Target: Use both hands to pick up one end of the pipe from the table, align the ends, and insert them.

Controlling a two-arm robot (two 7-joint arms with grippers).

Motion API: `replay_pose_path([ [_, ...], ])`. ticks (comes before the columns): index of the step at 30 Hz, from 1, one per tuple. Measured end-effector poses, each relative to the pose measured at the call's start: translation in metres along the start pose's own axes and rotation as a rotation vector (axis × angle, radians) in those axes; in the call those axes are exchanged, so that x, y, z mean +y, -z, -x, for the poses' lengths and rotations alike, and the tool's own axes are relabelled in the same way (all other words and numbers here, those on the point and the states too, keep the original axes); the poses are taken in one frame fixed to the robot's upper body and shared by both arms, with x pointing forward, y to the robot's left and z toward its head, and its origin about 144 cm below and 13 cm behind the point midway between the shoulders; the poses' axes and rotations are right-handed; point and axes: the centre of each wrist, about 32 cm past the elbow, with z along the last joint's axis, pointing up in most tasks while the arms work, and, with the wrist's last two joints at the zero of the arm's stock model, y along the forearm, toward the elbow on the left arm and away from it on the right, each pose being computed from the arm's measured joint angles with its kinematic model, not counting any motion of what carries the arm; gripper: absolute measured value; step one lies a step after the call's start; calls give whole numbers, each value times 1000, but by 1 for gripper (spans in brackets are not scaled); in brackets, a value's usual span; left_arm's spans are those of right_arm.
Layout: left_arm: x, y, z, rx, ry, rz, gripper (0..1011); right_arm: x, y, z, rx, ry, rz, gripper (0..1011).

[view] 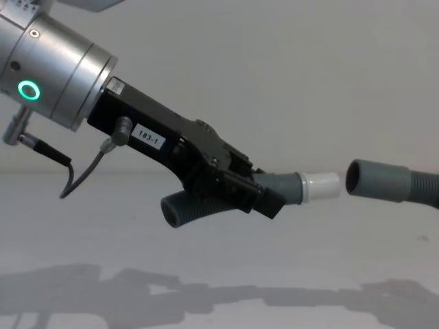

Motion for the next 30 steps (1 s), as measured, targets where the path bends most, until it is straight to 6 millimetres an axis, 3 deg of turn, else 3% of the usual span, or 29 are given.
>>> replay_pose_path([
  [30,1,-5,-1,-7,17,-1,327,5,3,-4,0,4,34,204],
])
